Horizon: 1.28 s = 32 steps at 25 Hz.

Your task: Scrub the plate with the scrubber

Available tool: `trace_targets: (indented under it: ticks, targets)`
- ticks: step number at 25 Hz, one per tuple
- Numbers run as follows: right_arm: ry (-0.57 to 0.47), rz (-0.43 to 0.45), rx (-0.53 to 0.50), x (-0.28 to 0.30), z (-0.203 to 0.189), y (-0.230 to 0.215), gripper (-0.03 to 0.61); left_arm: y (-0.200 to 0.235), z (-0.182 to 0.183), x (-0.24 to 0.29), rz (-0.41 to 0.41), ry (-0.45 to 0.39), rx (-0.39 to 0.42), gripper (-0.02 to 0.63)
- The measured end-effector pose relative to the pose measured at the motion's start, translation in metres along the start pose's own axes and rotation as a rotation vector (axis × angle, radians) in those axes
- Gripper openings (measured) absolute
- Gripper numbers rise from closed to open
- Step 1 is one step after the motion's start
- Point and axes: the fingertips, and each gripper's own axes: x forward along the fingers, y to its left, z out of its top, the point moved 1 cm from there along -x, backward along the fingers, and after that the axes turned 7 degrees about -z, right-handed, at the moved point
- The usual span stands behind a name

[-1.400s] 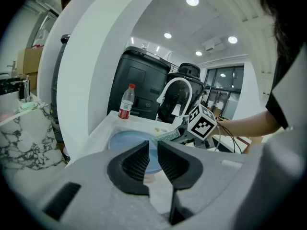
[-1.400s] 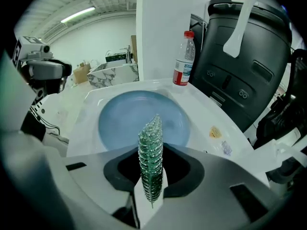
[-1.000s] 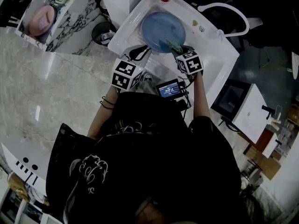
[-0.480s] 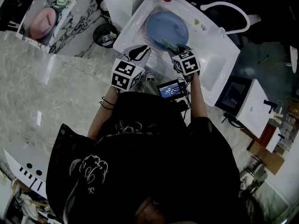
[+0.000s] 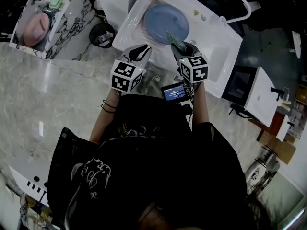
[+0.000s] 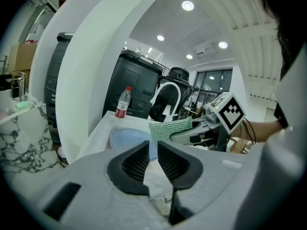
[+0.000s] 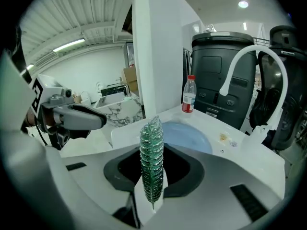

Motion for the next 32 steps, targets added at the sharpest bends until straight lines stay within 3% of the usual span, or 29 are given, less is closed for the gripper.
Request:
trace_targets:
  ticks: [13,17,32]
  targets:
    - [-0.088,0.009,0.053,-0.07,-0.021,0.008,0.091,-0.048,0.005,0.004,0.04,-0.062,0.004,0.058]
    - [-0.116,0.031,0.062,-0.102,-0.043,0.003,0.091,-0.087,0.001,0.004,0.057,-0.11,-0.036,0.06]
    - [-0.224,0.158,0.065,-0.214,-0.116,0.013,0.091,-0.223,-0.049,-0.018,0.196,-0.159,-0.021,0.06]
